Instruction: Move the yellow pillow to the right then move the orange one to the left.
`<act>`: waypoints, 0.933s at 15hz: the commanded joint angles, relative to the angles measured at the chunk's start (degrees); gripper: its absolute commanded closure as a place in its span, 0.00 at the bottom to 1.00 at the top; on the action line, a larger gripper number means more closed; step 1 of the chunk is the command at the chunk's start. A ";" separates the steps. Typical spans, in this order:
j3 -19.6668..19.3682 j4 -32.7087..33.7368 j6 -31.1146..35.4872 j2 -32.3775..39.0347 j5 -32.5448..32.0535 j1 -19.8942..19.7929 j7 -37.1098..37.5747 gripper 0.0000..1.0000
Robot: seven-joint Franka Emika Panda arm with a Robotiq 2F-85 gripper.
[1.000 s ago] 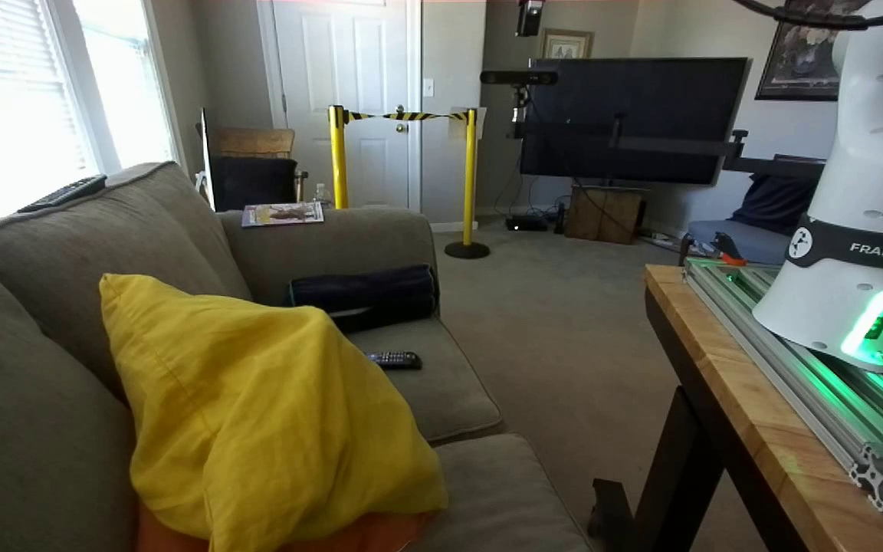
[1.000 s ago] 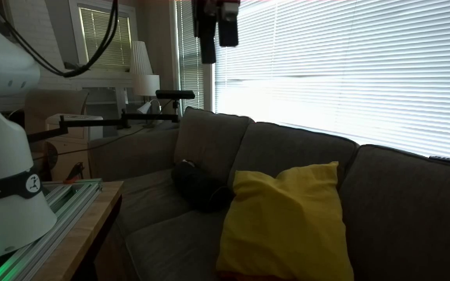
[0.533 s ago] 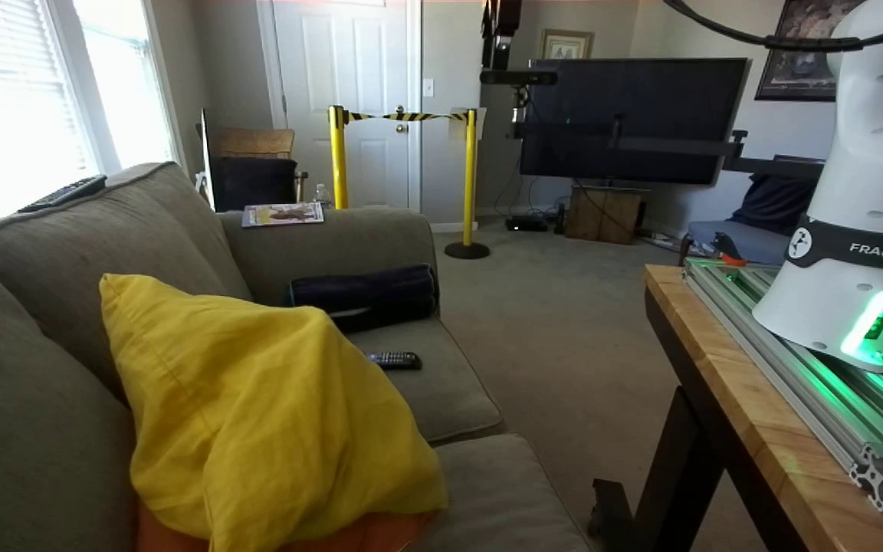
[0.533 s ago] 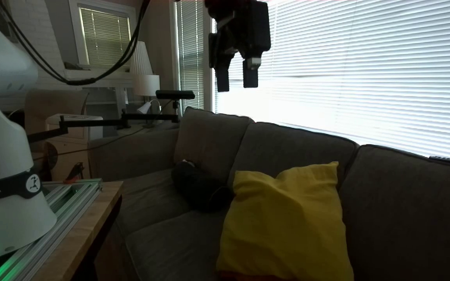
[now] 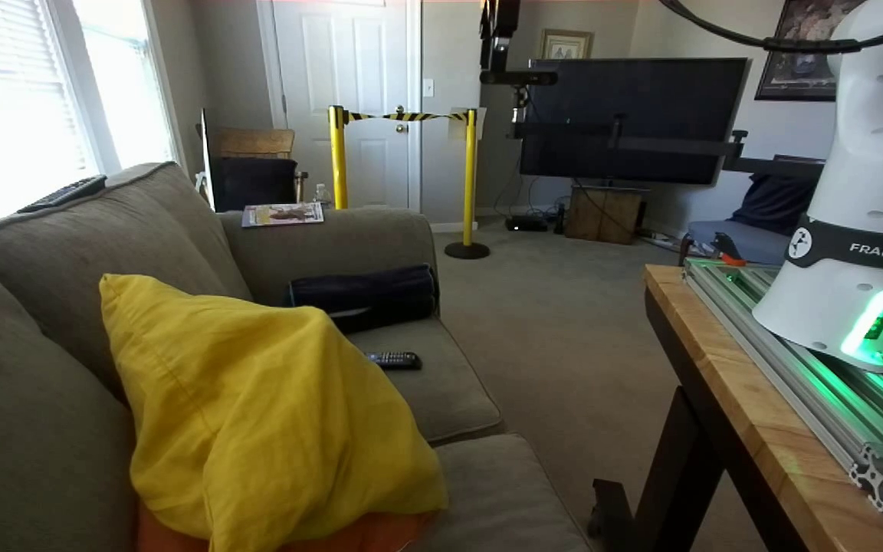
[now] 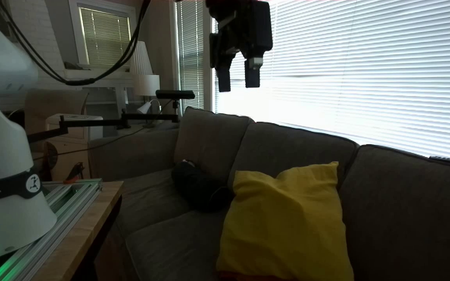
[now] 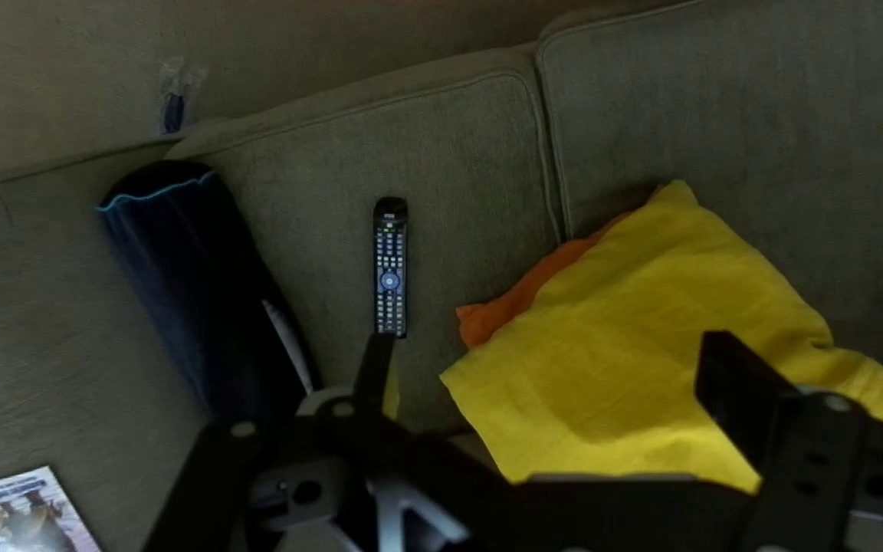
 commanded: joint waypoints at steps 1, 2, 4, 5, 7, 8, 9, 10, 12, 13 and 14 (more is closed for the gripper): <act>-0.53 0.51 9.77 4.97 2.31 -0.02 -4.01 0.00; -0.66 1.64 14.13 8.07 2.85 0.49 -5.64 0.00; 0.18 4.49 22.74 14.24 3.73 1.63 -9.13 0.00; 0.80 5.94 26.13 17.22 4.46 2.01 -10.77 0.00; 2.38 9.12 33.38 23.43 8.25 2.66 -15.54 0.00; 3.68 11.12 35.60 26.56 9.75 2.31 -17.49 0.00; 5.46 13.11 37.36 29.36 12.62 1.69 -20.12 0.00; 7.37 15.13 38.09 31.85 14.49 0.61 -21.82 0.00; 9.05 19.51 37.38 36.34 20.32 0.63 -25.38 0.00; 10.50 21.59 36.52 38.26 22.97 -0.09 -26.87 0.00; 14.52 23.64 35.42 40.17 23.61 -3.49 -26.55 0.00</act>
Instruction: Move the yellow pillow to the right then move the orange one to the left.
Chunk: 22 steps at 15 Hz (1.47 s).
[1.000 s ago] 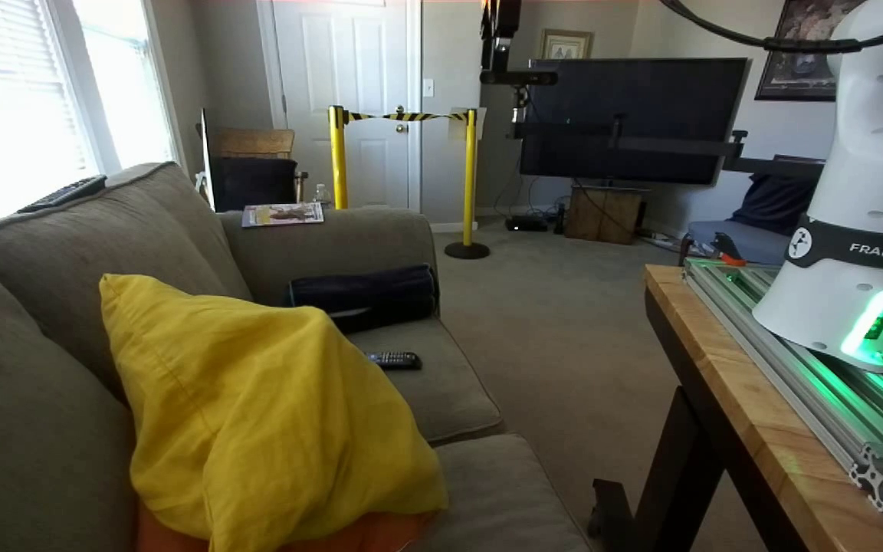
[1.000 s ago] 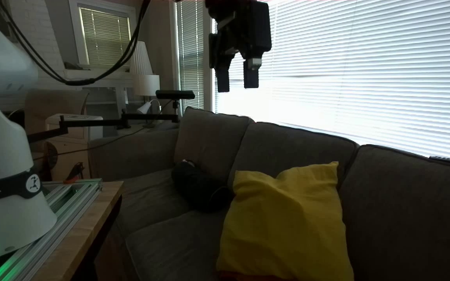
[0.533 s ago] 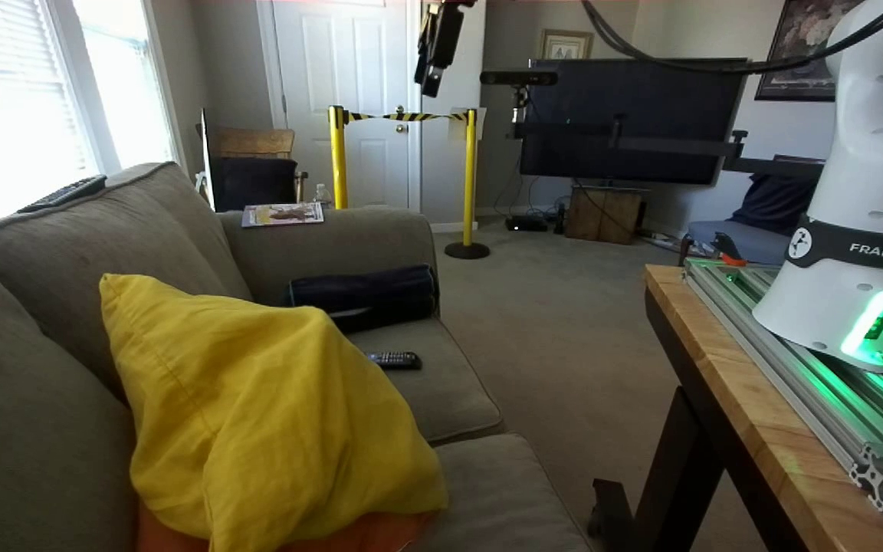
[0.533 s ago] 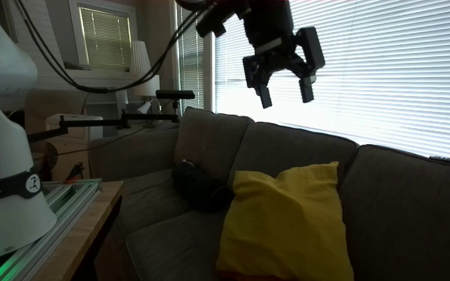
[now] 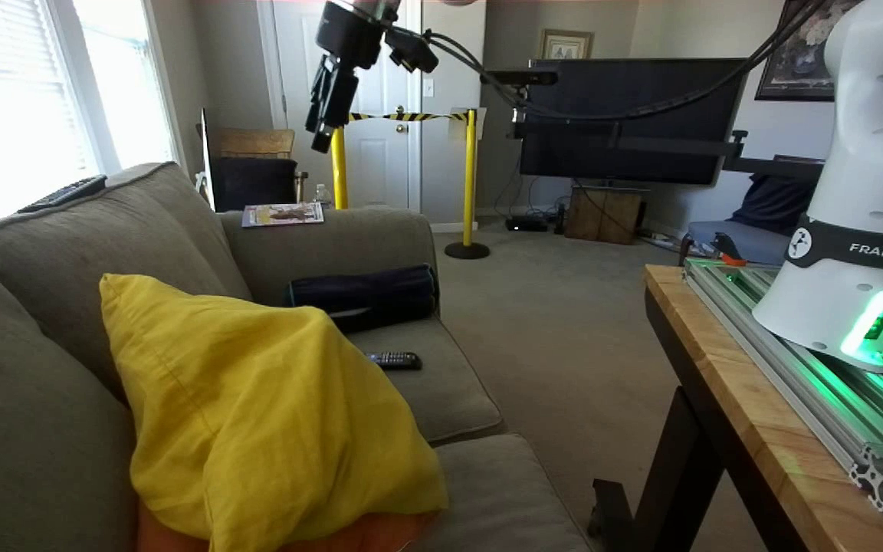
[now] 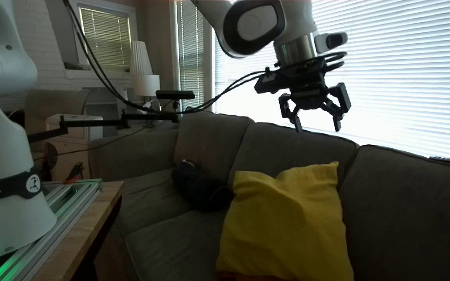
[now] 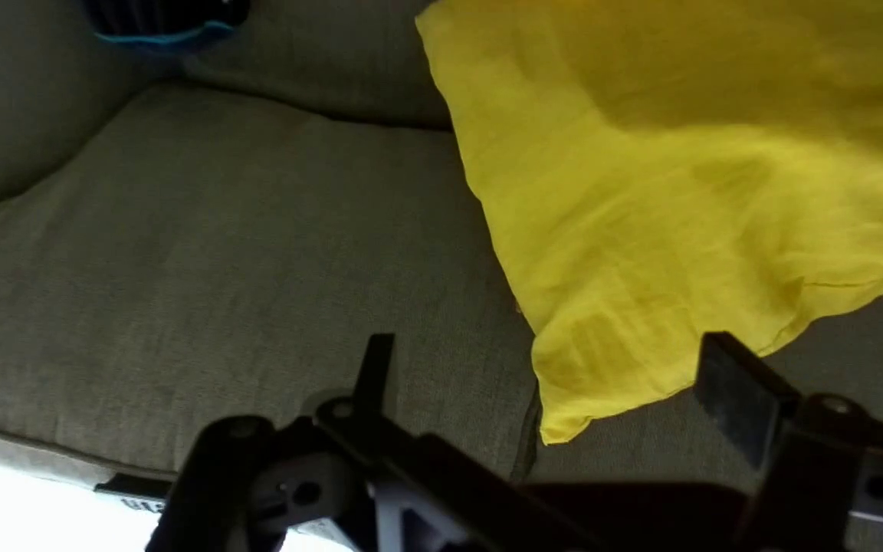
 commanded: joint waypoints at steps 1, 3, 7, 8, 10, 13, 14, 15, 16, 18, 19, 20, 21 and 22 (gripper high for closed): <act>7.85 9.41 -3.51 8.09 6.38 -6.00 -3.77 0.00; 10.11 12.40 -6.03 11.21 6.11 -7.55 -1.86 0.00; 11.30 11.57 -7.47 11.41 3.48 -8.28 -0.72 0.00; 11.52 12.08 -7.80 12.03 3.42 -8.44 -0.75 0.00; 11.53 12.06 -7.78 12.06 3.41 -8.44 -0.74 0.00; 11.53 12.07 -7.78 12.03 3.41 -8.44 -0.74 0.00; 11.53 12.07 -7.78 12.03 3.41 -8.44 -0.74 0.00; 11.53 12.07 -7.78 12.03 3.41 -8.44 -0.74 0.00; 11.64 12.68 -7.46 13.05 3.50 -8.48 -1.00 0.00; 11.50 14.68 -7.32 15.65 3.57 -7.69 0.87 0.00; 11.86 15.84 -7.86 17.00 3.92 -7.49 1.71 0.00; 11.62 16.65 -8.14 17.94 3.21 -6.88 3.05 0.00; 11.66 17.56 -8.44 19.04 2.97 -6.48 4.22 0.00; 11.31 18.49 -8.76 20.11 2.33 -5.77 5.76 0.00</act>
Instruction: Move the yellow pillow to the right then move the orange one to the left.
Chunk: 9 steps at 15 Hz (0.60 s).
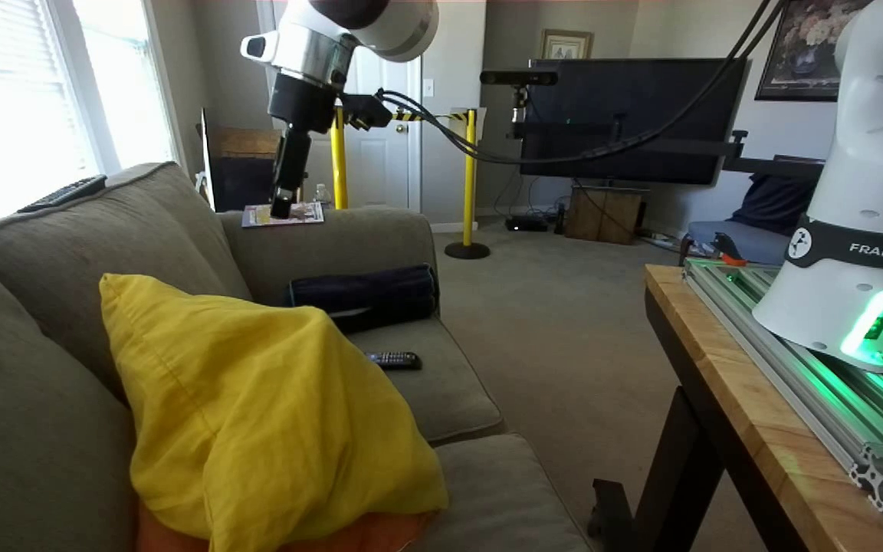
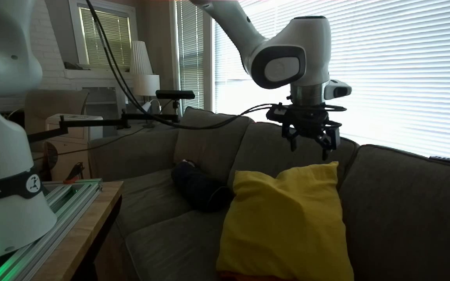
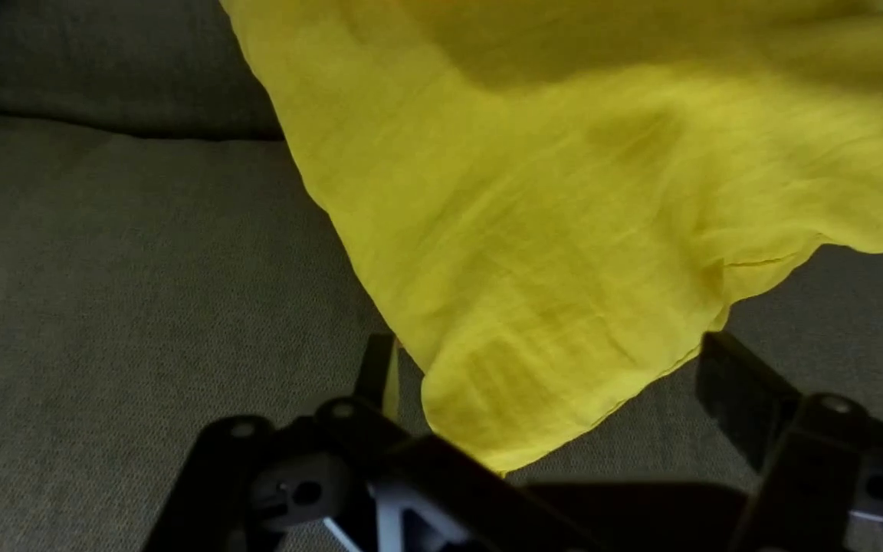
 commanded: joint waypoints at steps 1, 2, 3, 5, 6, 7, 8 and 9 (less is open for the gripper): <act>-0.27 5.74 -1.65 5.59 -2.39 1.84 5.80 0.00; -0.19 6.61 -2.10 6.81 -2.58 2.12 6.98 0.00; -0.39 7.39 -2.64 8.04 -3.14 2.62 8.41 0.00; -0.13 8.74 -2.96 10.43 -3.59 2.83 10.23 0.00; 0.37 9.34 -2.48 11.82 -3.24 2.55 10.69 0.00; 0.44 9.87 -1.94 13.04 -3.14 2.56 11.60 0.00; 0.78 10.46 -1.73 14.19 -2.79 2.32 12.39 0.00; 0.54 10.93 -1.40 15.12 -3.17 2.62 13.53 0.00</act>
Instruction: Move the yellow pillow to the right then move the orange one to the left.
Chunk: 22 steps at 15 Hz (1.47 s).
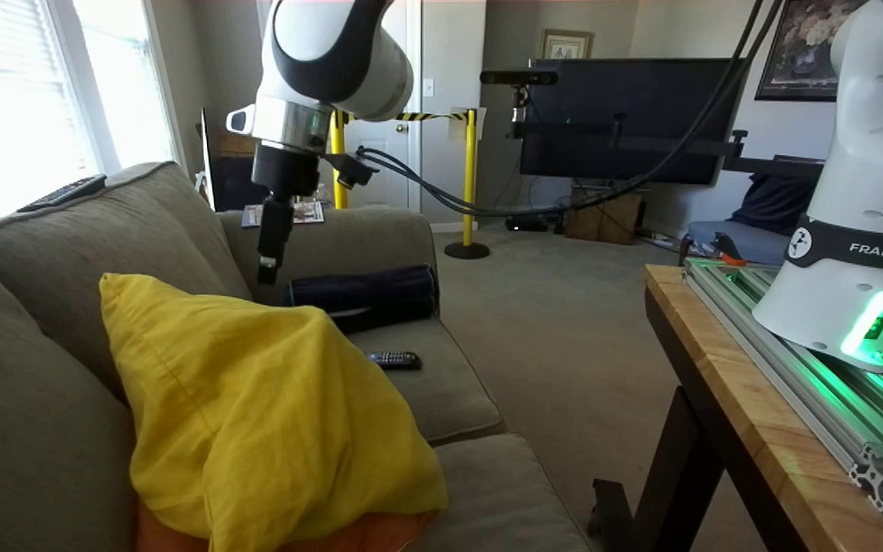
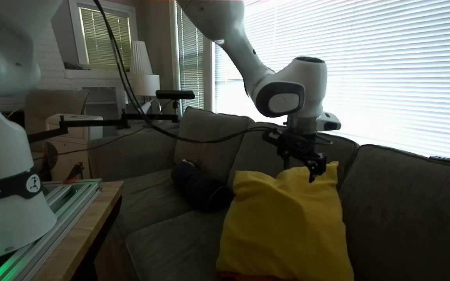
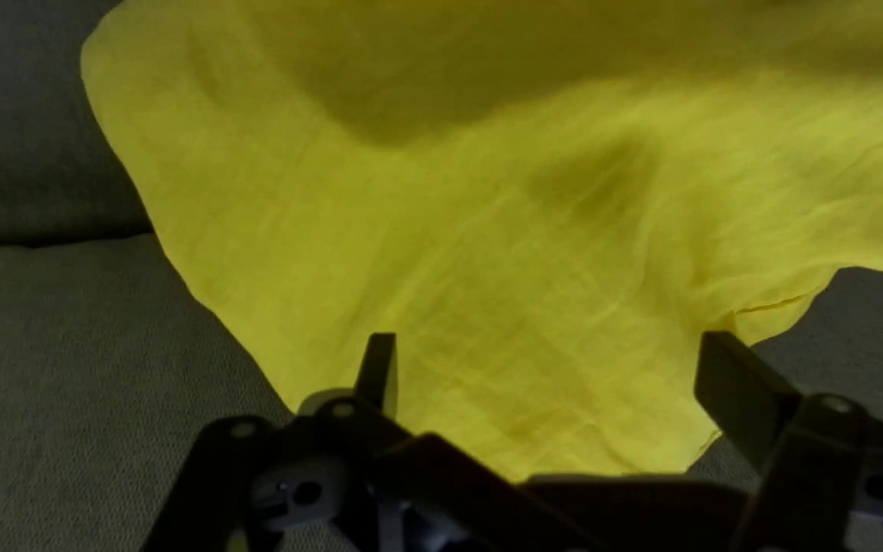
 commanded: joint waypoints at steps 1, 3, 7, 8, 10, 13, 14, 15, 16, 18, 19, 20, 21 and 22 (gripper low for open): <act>0.57 4.66 -0.48 5.19 -1.77 -0.17 4.81 0.00; 0.45 5.71 -0.65 6.91 -2.07 0.15 6.33 0.00; 0.66 7.83 -1.44 9.76 -2.20 0.25 8.05 0.00; 0.81 8.27 -1.72 10.37 -2.22 0.22 8.27 0.05; 0.94 8.99 -2.15 11.23 -2.37 0.21 8.49 0.29; 1.04 9.96 -2.67 12.04 -2.51 0.22 8.55 0.45; 1.07 10.21 -2.83 12.16 -2.49 0.21 8.56 0.54; 1.16 10.53 -3.13 12.24 -2.40 0.12 8.49 0.60; 1.19 10.80 -3.42 12.31 -2.36 0.09 8.44 0.66; 1.29 11.20 -3.77 12.44 -2.25 0.02 8.32 0.81; 1.32 11.44 -4.01 12.50 -2.24 0.01 8.27 0.88; 1.37 11.60 -4.16 12.58 -2.20 -0.02 8.22 0.95; 1.41 11.61 -4.27 12.59 -2.17 -0.04 8.18 0.99; 1.46 11.64 -4.53 12.55 -2.11 -0.11 8.13 1.00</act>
